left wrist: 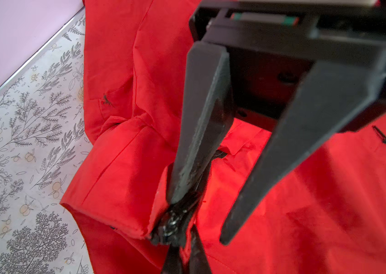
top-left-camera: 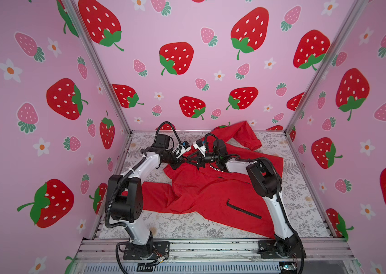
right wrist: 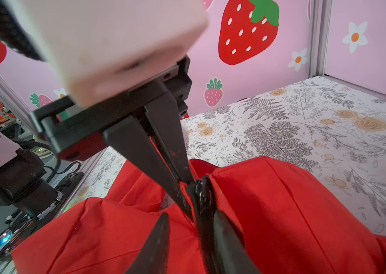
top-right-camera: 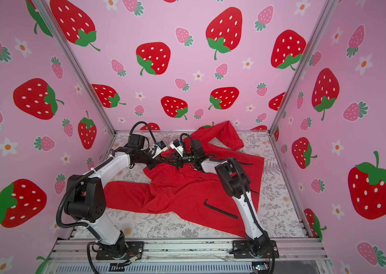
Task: Unzip the jacket
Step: Unzip the zipper on the jacket.
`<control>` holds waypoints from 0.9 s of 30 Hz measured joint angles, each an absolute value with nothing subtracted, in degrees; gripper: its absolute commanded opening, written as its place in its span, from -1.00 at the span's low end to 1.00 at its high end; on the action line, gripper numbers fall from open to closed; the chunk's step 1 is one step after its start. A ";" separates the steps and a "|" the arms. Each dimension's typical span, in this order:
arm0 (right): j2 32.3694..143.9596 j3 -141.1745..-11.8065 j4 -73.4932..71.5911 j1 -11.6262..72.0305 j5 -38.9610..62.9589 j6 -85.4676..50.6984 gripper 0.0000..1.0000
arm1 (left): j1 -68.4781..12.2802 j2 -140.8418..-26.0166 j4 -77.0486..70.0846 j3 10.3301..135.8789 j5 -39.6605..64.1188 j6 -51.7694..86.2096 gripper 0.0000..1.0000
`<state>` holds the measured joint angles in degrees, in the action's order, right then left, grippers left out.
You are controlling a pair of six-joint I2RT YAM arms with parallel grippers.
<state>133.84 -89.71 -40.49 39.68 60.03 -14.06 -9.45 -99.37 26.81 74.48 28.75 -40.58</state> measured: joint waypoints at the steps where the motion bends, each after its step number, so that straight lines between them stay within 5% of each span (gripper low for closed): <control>1: 133.84 -89.71 -40.32 39.68 59.99 -13.87 -0.49 | -9.45 -99.37 26.83 74.48 28.75 -40.58 -1.00; 21: 133.84 -89.71 -39.35 39.57 58.89 -13.21 -1.00 | -9.50 -99.37 27.05 74.48 28.64 -40.69 -1.00; 27: 133.73 -89.06 -39.86 39.57 58.19 -13.17 -1.00 | -9.47 -99.37 27.03 74.48 28.49 -40.01 -1.00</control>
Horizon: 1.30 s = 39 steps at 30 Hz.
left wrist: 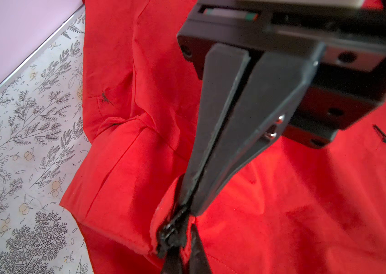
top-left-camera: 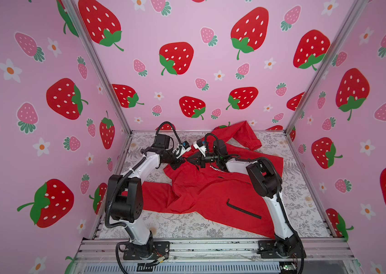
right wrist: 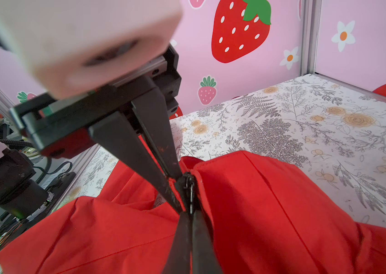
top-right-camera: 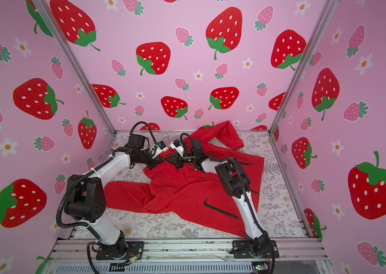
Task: Unzip the jacket
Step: Unzip the zipper on the jacket.
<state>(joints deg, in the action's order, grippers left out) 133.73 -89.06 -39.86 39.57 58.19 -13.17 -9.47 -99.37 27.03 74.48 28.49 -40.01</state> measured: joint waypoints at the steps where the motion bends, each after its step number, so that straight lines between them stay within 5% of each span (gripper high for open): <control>1: 133.34 -88.49 -40.05 39.57 57.78 -12.97 -1.00 | -9.41 -99.37 27.14 74.48 28.51 -39.55 -1.00; 39: 117.01 -73.08 -35.09 45.28 21.34 6.74 -1.00 | -6.85 -100.22 27.46 76.82 36.29 -27.18 -1.00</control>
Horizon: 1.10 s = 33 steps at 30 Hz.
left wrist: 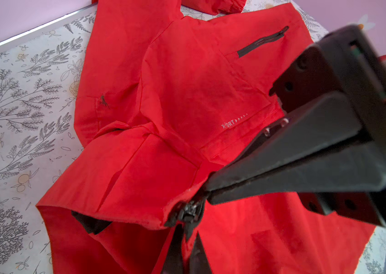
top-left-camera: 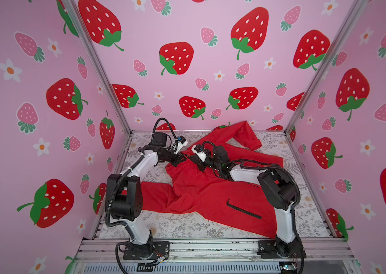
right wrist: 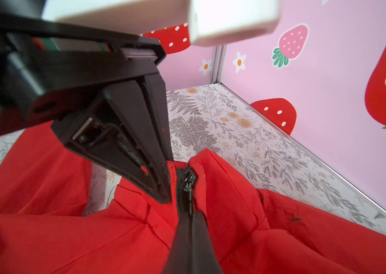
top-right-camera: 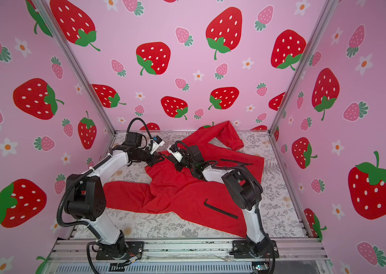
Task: Unzip the jacket
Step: Unzip the zipper on the jacket.
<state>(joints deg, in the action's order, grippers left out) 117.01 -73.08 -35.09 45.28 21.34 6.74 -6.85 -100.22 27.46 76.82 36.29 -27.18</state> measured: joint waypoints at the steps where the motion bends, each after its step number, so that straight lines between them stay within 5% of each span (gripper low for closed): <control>1: 116.73 -73.08 -34.54 45.67 19.97 7.90 -1.00 | -6.76 -100.27 27.44 76.84 36.53 -27.11 -1.00; 19: 114.02 -72.20 -27.00 49.69 -1.15 28.03 -1.00 | -2.79 -101.89 28.36 79.70 41.60 -23.90 -1.00; 33: 111.63 -67.37 -23.92 48.69 -4.97 34.09 -1.00 | -1.28 -101.89 27.77 79.70 39.92 -21.67 -1.00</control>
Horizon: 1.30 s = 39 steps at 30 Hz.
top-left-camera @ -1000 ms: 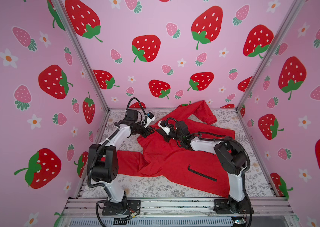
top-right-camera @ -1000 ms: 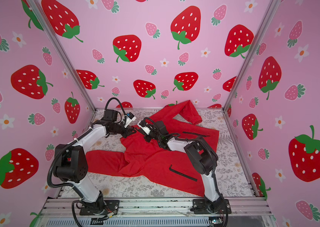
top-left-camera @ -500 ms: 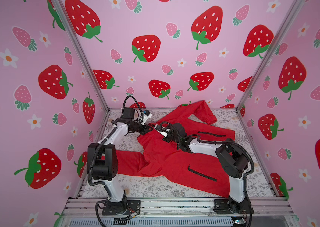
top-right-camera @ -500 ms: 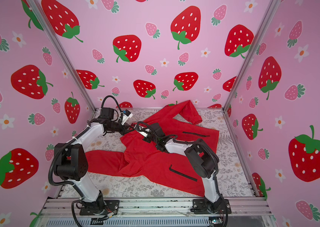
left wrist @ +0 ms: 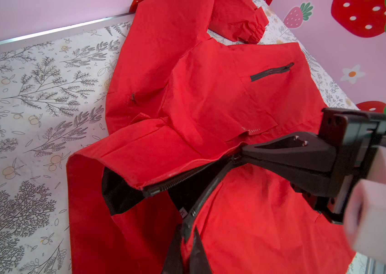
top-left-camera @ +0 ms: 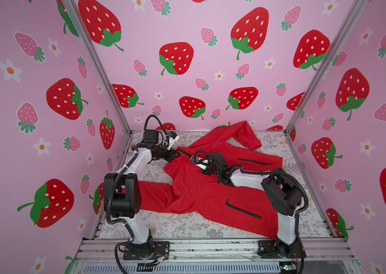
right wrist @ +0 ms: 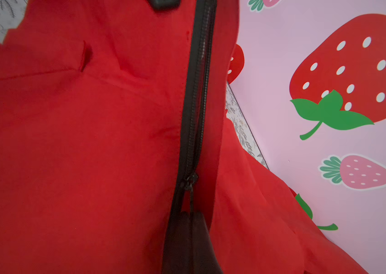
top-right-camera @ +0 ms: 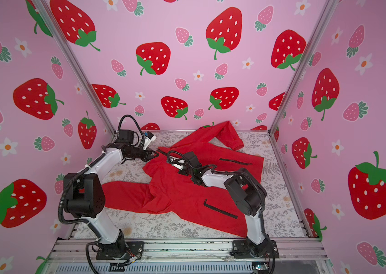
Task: Unzip the jacket
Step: Unzip the zipper on the jacket.
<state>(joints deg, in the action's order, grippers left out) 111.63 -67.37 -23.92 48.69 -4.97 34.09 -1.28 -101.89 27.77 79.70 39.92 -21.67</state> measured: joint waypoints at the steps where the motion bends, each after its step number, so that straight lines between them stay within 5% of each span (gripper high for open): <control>1: 111.20 -66.87 -23.83 48.51 -4.99 34.20 -1.00 | -1.21 -101.89 27.64 79.70 39.88 -21.47 -1.00; 17: 103.66 -61.41 -17.52 42.44 -0.62 32.34 -1.00 | 2.15 -101.08 19.05 81.10 36.45 -9.85 -1.00; 39: 92.38 -53.95 -10.17 36.60 0.10 26.44 -1.00 | -6.31 -128.22 16.86 119.63 25.56 -3.20 -1.00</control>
